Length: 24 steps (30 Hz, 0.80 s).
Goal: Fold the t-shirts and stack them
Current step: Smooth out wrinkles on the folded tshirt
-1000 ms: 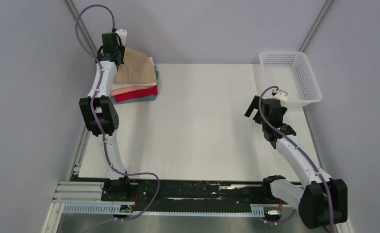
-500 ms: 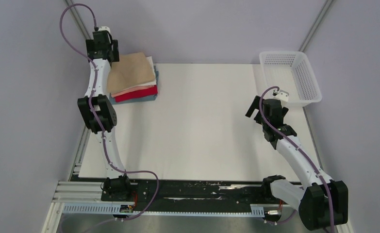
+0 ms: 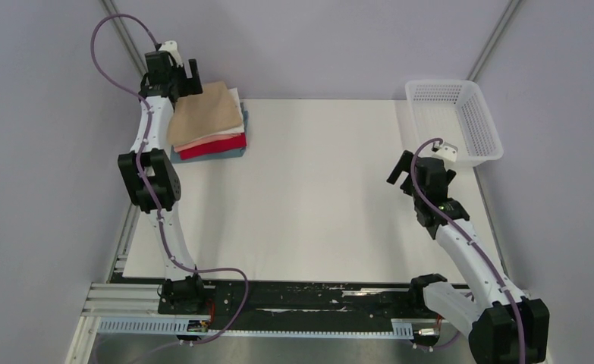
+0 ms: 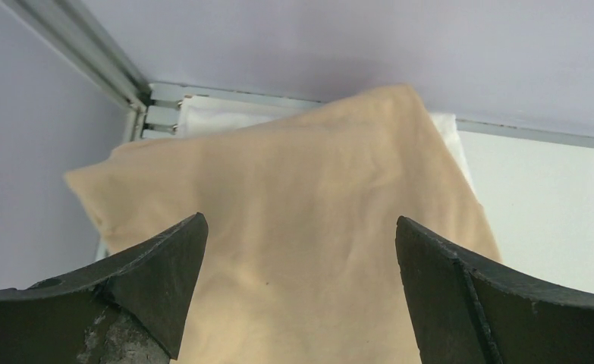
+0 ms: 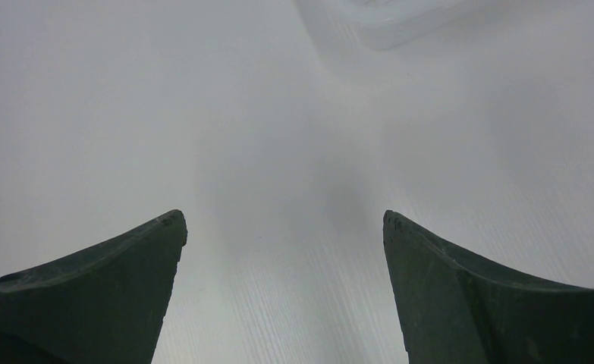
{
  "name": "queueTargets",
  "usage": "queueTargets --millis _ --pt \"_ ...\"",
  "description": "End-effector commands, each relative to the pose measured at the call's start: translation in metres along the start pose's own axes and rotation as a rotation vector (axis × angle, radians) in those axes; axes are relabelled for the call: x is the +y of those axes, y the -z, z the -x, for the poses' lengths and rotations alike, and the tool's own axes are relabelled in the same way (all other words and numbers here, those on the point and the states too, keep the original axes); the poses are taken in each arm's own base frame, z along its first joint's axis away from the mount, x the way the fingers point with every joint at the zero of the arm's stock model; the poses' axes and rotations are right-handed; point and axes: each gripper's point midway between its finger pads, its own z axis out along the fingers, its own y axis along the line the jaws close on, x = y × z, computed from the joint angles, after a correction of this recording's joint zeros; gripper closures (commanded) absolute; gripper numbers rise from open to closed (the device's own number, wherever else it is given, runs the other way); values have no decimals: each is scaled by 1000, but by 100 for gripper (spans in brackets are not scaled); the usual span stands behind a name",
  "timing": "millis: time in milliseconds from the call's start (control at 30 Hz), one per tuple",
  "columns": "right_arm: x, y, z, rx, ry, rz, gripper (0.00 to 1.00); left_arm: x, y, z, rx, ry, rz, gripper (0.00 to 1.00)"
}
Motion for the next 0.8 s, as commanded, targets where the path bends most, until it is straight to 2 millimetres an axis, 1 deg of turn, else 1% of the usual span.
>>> queueTargets --millis 0,33,67,100,133,167,200,233,267,300,333,367,433,467,500,533,567,600,633,767 --pt "-4 -6 2 1 -10 -41 0 -5 -14 17 -71 60 -100 0" --pt "-4 -8 1 7 -7 -43 0 1 -17 20 -79 74 -93 0" --pt "-3 -10 0 13 -6 -47 0 6 -27 11 -64 89 -88 0" --pt "-3 -12 -1 20 -4 -50 0 12 -29 15 -77 96 -82 0" --pt "-2 -13 -2 27 -2 -50 0 14 -38 8 -67 106 -80 0" --pt "-2 -15 -4 34 -1 -52 0 20 -40 11 -80 111 -72 0" --pt "-3 -17 -4 37 0 -59 0 22 -48 5 -78 120 -68 0" --pt "-3 -18 -6 41 0 -64 0 25 -51 7 -89 125 -66 0" --pt "-4 -19 -7 44 2 -71 0 26 -60 -2 -74 143 -73 0" --pt "-5 -20 -7 45 2 -77 0 24 -61 1 -83 151 -96 0" --pt "-5 -21 -7 44 3 -82 0 23 -70 -9 -64 172 -110 0" --pt "-6 -21 -6 42 4 -88 0 20 -73 -8 -68 181 -132 0" --pt "-8 -22 -5 37 5 -99 0 16 -87 -24 -44 211 -156 0" --pt "-8 -22 -4 36 8 -100 0 15 -90 -26 -46 229 -165 0" --pt "-8 -22 -3 34 9 -101 0 12 -95 -34 -33 239 -180 0" --pt "-8 -23 -3 35 11 -104 0 10 -97 -34 -37 254 -189 0" --pt "-8 -23 -3 35 12 -106 0 8 -101 -40 -26 263 -206 0" --pt "-8 -24 -3 38 15 -109 0 4 -102 -39 -31 275 -220 0" --pt "-8 -25 -4 39 17 -109 0 1 -105 -44 -24 281 -240 0" --pt "-9 -28 -6 50 22 -119 0 -9 -107 -46 -23 306 -292 0"
